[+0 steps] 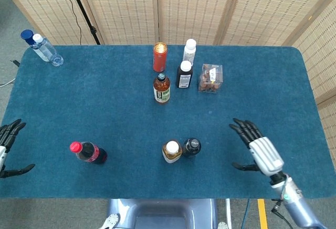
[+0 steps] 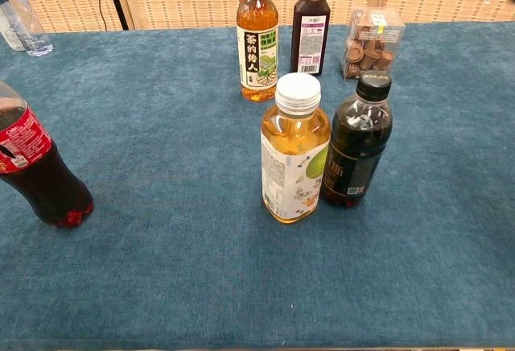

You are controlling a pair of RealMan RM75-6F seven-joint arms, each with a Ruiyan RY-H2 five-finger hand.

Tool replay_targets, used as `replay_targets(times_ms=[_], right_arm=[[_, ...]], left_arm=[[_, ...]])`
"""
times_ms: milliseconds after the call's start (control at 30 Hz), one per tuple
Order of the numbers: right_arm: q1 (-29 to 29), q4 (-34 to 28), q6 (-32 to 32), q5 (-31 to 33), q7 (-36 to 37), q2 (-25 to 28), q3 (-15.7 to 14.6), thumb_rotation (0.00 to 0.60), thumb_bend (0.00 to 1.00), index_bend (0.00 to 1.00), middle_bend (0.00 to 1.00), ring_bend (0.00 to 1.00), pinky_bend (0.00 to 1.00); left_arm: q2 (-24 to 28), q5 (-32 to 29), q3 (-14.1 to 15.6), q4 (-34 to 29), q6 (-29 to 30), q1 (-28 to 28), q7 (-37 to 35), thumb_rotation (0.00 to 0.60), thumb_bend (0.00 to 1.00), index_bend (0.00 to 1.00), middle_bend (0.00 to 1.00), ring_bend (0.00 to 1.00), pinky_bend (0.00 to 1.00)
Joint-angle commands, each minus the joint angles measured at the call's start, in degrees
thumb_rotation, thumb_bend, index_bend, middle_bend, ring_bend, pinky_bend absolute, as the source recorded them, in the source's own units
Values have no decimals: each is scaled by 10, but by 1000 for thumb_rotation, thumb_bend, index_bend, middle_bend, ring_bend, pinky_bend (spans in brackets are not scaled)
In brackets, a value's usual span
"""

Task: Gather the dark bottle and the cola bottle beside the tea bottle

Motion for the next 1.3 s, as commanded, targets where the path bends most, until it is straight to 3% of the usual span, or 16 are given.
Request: replay_targets(times_ms=[33,400,667,1000,1067,1167,1233,1300], right_arm=[[-38,35,46,4,0,20,-3,600,38,12,0,0,0],[-86,56,109,0,-22,23,10,600,0,5,0,0,0],[-90,74,109,-9,5,20,18,600,0,0,0,0,0],[-92,79,104,-8,19,23,25,600,0,0,0,0,0],[-93,79,104,-9,20,23,26,600,0,0,0,0,0],[-94,79,102,-8,19,24,28,600,0,0,0,0,0],[-94,79,101,-6,20,24,30,600,0,0,0,0,0],[-95,80,100,-5,19,23,32,600,0,0,0,0,0]], left_arm=[[-27,56,17,54,-21,-43,-86,600,2,0,0,0,0],[-136,119,40,190,5,-96,-248,600,0,0,0,0,0],[-231,113,49,282,38,-104,-345,600,0,0,0,0,0],[-334,80,41,370,46,-109,-413,600,0,0,0,0,10],[-349,76,40,383,46,-110,-424,600,0,0,0,0,58],[-369,71,42,400,46,-111,-445,600,4,0,0,7,214],[-384,65,42,413,47,-110,-454,600,31,5,1,64,318],[-395,63,44,425,44,-111,-452,600,116,56,47,182,398]])
